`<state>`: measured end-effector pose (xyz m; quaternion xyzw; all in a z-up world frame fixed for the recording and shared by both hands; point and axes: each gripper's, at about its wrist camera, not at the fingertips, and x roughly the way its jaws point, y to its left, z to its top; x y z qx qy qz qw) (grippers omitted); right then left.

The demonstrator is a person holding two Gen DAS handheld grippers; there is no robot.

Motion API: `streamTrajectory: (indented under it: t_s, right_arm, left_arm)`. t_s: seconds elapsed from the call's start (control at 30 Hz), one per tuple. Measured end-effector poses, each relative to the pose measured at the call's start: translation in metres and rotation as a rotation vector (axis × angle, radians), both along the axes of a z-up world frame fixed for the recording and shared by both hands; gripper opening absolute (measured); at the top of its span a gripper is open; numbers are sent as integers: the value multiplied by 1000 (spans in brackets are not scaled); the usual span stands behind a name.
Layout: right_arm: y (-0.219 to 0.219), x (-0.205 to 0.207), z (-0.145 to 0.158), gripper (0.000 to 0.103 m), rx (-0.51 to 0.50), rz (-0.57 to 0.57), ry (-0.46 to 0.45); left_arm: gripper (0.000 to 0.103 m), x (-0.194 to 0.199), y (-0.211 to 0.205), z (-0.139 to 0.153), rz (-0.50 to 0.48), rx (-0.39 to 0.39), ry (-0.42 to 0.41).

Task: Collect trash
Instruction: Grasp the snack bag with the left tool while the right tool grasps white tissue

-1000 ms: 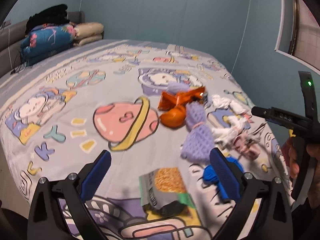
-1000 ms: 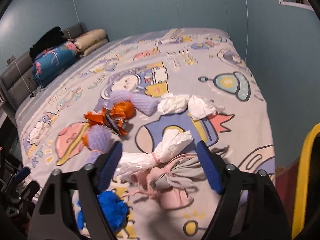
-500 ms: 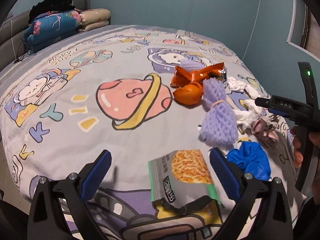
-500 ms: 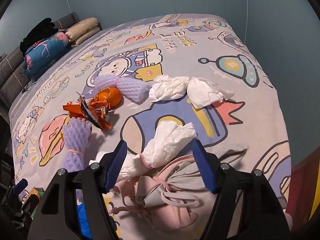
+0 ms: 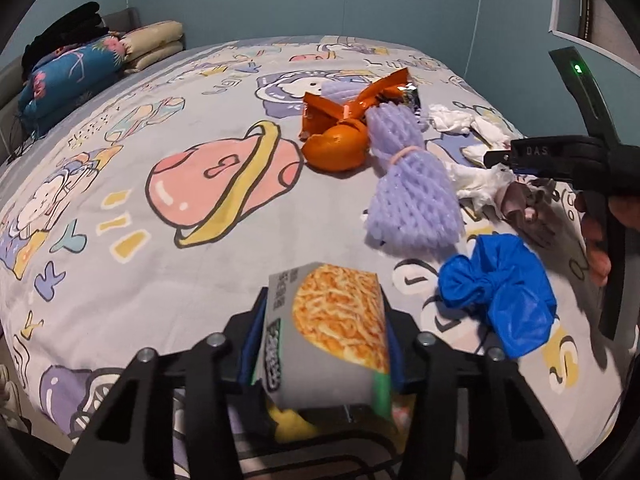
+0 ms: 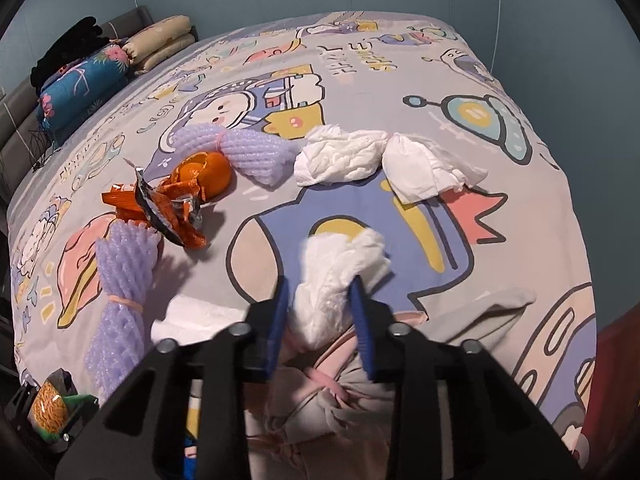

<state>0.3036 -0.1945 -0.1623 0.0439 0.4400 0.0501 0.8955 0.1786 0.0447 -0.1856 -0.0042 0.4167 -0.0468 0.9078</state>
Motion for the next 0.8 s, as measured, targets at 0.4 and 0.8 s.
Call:
streamTrajectory:
  t_s: [0.4,0.8]
  right_arm:
    - [-14,-12,33,14,48,1,-102]
    - [-34,-56,117,14,97,-20,-234]
  left_arm:
    - [39,-8,11,17,-8,-103,-6]
    - [39,-18,22,63,40,-127,-127]
